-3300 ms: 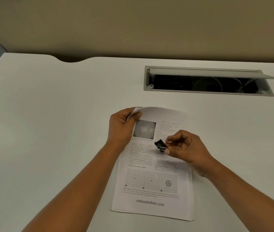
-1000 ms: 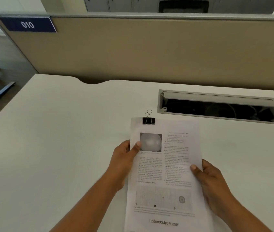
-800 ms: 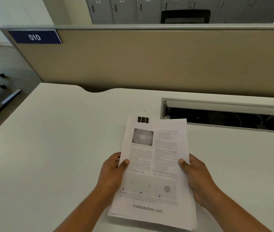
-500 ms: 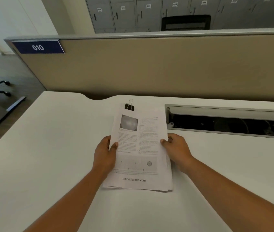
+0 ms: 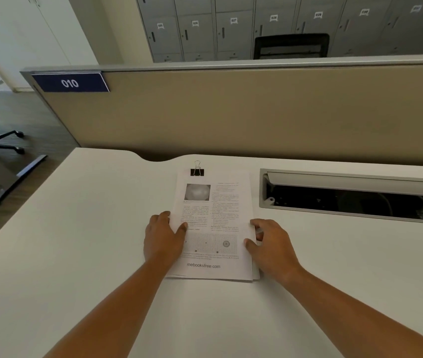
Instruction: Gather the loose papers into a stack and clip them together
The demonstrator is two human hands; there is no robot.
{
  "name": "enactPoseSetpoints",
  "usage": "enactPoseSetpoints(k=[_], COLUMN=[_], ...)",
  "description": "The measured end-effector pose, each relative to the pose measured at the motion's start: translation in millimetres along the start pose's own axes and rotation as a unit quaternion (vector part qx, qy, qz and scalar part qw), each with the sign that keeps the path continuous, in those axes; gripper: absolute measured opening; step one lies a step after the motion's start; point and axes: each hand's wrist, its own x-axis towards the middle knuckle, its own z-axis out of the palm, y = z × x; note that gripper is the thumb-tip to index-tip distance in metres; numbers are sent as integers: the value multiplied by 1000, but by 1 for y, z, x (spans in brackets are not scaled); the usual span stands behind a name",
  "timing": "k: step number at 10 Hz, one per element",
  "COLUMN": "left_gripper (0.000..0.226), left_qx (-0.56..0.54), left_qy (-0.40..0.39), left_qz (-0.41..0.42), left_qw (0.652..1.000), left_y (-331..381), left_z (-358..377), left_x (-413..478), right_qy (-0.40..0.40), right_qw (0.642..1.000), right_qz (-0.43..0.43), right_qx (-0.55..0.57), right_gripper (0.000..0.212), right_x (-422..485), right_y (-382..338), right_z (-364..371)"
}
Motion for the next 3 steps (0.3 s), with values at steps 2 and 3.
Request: enactPoseSetpoints(k=[2, 3], left_gripper=[61, 61], left_qx=[108, 142], left_qy=[21, -9], left_qz=[111, 179], left_qw=[988, 974], left_y=[-4, -5], left_z=[-5, 2], left_x=[-56, -98], right_qy=[-14, 8], right_qw=[997, 995], right_qz=[-41, -35], right_qx=[-57, -97], right_gripper=[44, 44], right_x=[-53, -89], right_y=[22, 36], right_z=[-20, -34])
